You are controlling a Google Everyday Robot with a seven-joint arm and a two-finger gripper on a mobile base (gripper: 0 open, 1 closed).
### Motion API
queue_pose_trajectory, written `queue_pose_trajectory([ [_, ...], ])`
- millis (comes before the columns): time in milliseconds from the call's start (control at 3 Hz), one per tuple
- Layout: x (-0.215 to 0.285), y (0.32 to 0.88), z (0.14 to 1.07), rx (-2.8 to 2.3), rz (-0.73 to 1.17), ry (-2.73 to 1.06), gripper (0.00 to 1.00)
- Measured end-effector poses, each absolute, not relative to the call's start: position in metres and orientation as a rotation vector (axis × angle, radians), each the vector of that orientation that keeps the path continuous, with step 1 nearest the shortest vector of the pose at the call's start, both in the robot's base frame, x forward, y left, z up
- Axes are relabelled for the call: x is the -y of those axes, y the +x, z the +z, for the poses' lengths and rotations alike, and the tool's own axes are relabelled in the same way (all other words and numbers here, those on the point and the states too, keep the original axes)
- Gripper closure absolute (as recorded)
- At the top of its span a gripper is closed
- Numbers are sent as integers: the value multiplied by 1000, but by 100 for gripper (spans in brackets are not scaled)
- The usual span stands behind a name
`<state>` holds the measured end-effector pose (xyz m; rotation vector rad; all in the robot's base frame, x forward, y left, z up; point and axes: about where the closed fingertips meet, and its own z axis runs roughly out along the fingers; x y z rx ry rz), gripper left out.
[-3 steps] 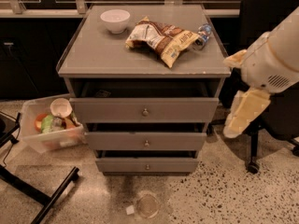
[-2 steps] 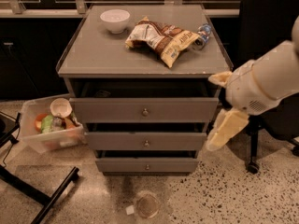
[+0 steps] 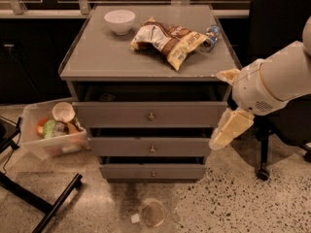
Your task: Open top drawer
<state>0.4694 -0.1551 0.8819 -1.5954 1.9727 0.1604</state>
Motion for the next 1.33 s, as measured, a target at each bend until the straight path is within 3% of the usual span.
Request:
queue_pose_trajectory([
  [333,153,482,866,-2011,144,-1571,0],
  [1333,99,577,699,-2169,201,-1504,0],
])
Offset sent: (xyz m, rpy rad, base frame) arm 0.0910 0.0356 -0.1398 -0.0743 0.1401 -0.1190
